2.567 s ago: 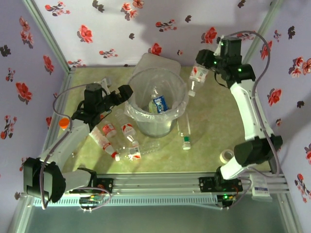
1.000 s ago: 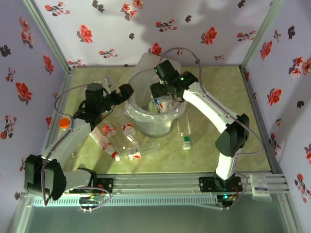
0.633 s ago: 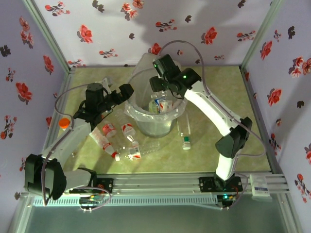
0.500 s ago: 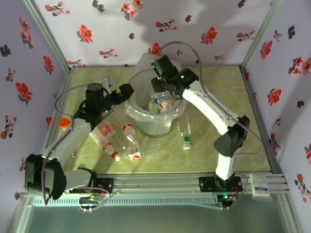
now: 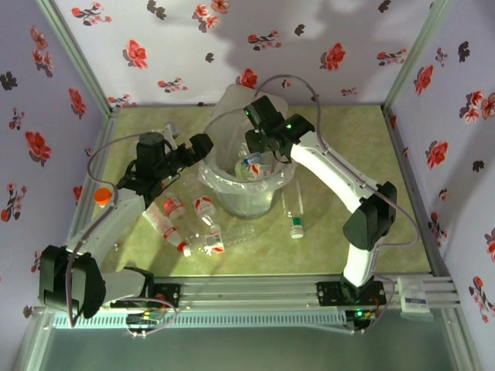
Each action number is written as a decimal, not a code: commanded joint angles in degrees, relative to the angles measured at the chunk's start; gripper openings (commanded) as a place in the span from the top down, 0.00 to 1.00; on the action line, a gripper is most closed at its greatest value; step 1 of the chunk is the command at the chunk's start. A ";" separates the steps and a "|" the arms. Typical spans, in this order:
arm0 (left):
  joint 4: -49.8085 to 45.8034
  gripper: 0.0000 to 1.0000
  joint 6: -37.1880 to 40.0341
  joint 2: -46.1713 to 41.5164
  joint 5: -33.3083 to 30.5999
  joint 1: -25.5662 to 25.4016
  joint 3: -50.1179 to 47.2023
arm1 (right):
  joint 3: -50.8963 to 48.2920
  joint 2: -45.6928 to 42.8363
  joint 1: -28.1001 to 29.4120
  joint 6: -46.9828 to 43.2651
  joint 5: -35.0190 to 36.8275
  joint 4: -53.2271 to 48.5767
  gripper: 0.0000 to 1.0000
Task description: Put the plastic bottles in the bin
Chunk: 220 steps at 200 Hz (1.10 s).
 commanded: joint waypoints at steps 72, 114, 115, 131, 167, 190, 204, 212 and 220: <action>-3.16 0.01 1.75 -1.27 -0.87 -0.21 -1.61 | -6.97 -24.72 -8.00 5.68 -1.84 1.76 0.32; -3.15 0.01 2.06 -0.78 -0.52 -0.17 -0.86 | -22.79 -36.94 -20.55 11.67 -7.21 1.58 0.30; -3.11 0.01 2.08 -0.78 -0.52 -0.17 -0.86 | -23.13 -37.11 -20.83 11.77 -7.33 1.53 0.30; -3.06 0.01 2.11 -0.56 -0.40 -0.17 -0.69 | -28.62 -39.37 -23.84 13.11 -8.24 0.15 0.30; -2.59 0.00 1.85 -0.68 0.02 -0.12 -1.03 | -42.20 -43.41 -27.57 16.45 -11.95 1.24 0.29; -1.89 0.00 1.34 -0.92 0.01 -0.02 -1.52 | -50.37 -43.19 -28.14 19.74 -19.50 5.13 0.25; -1.47 0.01 0.89 -0.99 0.30 -0.02 -1.65 | -55.91 -42.27 -28.09 22.88 -27.14 10.31 0.21; -1.36 0.01 0.83 -0.96 0.44 -0.06 -1.63 | -59.31 -41.90 -27.83 25.49 -30.63 14.28 0.21; -1.48 0.01 0.83 -0.96 0.58 0.01 -1.57 | -62.21 -41.27 -27.20 27.39 -32.64 17.86 0.20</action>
